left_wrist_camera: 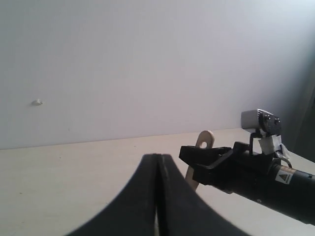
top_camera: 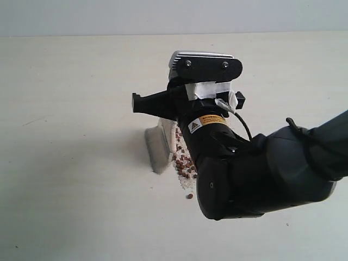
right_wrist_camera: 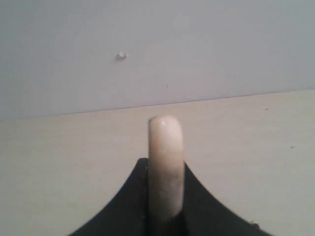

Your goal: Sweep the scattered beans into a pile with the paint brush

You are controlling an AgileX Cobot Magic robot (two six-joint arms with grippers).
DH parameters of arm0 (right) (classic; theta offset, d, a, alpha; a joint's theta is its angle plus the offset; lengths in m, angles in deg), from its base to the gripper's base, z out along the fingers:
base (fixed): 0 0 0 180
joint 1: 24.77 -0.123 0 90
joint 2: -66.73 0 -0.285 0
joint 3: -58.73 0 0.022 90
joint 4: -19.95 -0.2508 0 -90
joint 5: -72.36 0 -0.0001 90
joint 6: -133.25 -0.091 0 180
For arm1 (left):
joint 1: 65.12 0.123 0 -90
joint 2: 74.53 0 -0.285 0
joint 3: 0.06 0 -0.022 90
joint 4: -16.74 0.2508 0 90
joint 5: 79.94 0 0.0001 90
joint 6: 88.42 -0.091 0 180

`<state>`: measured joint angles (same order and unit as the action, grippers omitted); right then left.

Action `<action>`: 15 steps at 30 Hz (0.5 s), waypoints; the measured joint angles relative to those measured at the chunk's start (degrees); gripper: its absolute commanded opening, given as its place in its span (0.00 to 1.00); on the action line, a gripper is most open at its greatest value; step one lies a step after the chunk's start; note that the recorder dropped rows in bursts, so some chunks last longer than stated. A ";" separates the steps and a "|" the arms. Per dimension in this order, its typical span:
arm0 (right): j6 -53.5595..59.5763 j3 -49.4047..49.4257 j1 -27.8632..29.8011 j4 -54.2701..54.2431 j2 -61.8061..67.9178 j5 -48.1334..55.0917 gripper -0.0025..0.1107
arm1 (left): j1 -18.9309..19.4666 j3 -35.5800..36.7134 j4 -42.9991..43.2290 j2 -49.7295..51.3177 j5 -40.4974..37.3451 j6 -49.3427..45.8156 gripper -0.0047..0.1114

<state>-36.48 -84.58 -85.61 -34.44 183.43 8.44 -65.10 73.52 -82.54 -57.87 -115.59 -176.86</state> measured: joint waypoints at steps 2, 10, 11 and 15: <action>2.42 0.00 0.00 -1.04 0.00 -0.41 0.02 | 0.00 0.00 0.00 0.00 0.00 0.00 0.04; 4.89 0.00 0.00 -0.53 -1.08 -0.86 0.02 | 0.00 0.00 0.00 0.00 0.00 0.00 0.04; 5.02 0.00 0.00 -0.09 -1.65 -0.60 0.02 | 0.00 0.00 0.00 0.00 0.00 0.00 0.04; 5.57 0.00 0.00 0.55 -6.33 1.29 0.02 | 0.00 0.00 0.00 0.00 0.00 0.00 0.04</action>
<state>-30.91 -84.58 -85.61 -33.89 177.10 9.72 -65.10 73.52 -82.54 -57.87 -115.59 -176.86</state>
